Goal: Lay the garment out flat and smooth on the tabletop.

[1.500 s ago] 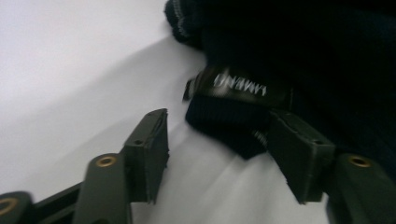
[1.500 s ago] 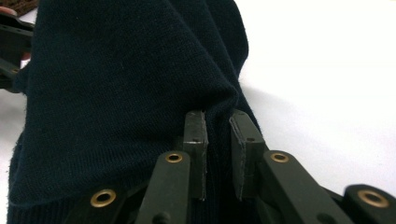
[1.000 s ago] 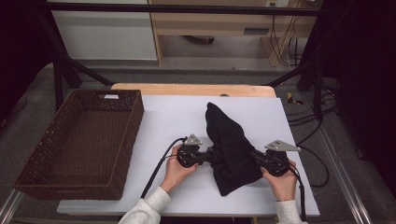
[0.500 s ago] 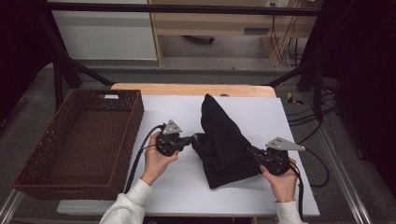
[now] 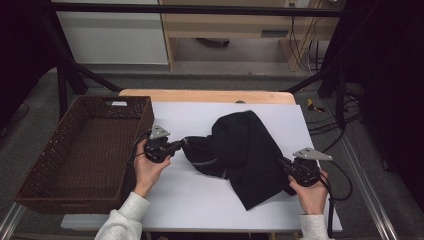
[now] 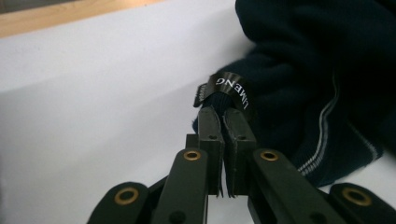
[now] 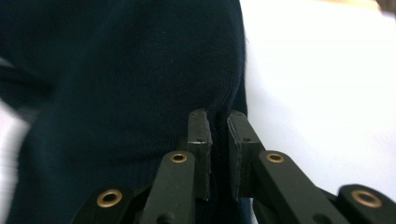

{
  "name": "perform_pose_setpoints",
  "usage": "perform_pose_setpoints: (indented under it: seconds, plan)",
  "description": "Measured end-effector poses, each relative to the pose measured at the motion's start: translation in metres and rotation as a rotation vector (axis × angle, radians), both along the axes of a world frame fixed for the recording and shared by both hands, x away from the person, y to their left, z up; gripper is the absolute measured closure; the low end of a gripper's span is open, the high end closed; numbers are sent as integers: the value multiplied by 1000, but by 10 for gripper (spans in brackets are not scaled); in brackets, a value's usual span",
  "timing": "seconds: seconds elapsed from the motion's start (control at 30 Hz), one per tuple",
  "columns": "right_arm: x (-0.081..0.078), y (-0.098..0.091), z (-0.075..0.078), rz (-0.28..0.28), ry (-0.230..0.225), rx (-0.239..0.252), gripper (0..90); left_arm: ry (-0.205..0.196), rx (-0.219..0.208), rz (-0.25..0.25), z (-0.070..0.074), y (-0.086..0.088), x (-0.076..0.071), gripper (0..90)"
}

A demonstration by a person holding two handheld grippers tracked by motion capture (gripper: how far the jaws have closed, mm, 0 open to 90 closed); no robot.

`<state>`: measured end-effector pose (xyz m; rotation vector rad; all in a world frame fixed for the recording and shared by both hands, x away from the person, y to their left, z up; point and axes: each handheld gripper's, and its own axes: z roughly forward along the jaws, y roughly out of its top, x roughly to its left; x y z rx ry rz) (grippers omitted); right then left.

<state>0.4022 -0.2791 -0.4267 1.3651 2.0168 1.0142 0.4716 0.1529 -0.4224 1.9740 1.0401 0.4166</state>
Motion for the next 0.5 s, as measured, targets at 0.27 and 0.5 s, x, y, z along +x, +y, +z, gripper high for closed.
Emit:
perform_pose_setpoints:
  seconds: [0.27, 0.5]
  plan:
    - [7, -5, -17, -31, 17, -10, 638, -9, -65, -46, -9, -5, -10, 723]
    - [-2, 13, 3, 48, -82, 55, 394, -35, -91, -72, 1, -18, -26, 392]
